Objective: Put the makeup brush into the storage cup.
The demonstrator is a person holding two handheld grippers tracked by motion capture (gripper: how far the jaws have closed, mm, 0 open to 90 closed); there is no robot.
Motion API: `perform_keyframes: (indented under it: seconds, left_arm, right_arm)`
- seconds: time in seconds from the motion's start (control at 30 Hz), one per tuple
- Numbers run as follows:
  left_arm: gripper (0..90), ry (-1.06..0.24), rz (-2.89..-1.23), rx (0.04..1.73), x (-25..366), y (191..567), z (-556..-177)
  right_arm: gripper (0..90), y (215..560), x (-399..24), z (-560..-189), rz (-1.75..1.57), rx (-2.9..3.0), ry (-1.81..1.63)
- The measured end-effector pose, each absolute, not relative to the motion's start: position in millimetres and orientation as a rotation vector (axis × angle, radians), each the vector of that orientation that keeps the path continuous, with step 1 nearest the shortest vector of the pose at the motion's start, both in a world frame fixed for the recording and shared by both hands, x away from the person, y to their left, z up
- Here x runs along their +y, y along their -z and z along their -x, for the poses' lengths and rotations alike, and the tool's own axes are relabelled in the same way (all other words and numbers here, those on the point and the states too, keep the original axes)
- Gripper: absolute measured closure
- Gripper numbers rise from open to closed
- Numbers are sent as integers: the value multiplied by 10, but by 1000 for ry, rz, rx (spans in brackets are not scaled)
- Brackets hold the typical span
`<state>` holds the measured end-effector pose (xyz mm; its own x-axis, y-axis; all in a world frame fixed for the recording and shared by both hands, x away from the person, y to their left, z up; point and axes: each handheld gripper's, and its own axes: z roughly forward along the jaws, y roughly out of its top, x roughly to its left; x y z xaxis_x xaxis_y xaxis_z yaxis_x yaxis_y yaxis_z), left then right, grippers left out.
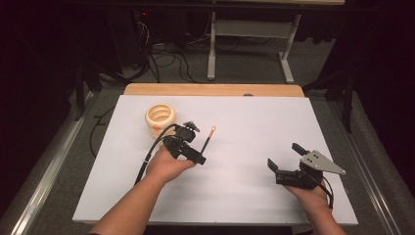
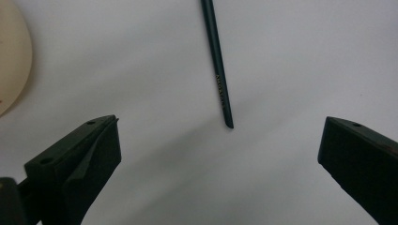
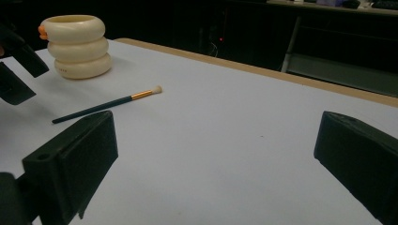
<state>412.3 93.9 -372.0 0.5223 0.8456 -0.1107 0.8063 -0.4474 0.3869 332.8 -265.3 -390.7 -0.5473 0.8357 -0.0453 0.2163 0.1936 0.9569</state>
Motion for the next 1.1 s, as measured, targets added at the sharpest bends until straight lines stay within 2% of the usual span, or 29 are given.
perform_keyframes:
  seconds: [0.5, 0.73, 0.87, 0.9, 1.0, 1.03, 1.1]
  left_arm:
    - [8, -123, -2348, 1371, 888, 3800, -4242]
    - [37, -128, -2333, 1372, 863, 3844, -4277]
    - [83, -117, -2320, 1371, 837, 3858, -4291]
    - [134, -115, -2318, 1370, 834, 3857, -4292]
    - [171, -115, -2320, 1366, 816, 3861, -4303]
    - [220, -112, -2331, 1363, 804, 3876, -4312]
    - [257, -106, -2334, 1363, 797, 3884, -4317]
  right_arm:
    - [13, 3915, -2642, -3347, -963, 1911, -1360]
    - [14, 3917, -2642, -3351, -977, 1912, -1359]
    - [15, 3919, -2641, -3357, -968, 1916, -1359]
    - [14, 3921, -2641, -3360, -965, 1917, -1361]
    - [14, 3922, -2640, -3360, -972, 1917, -1361]
    - [15, 3923, -2642, -3361, -975, 1918, -1360]
    - [15, 3922, -2643, -3361, -977, 1916, -1359]
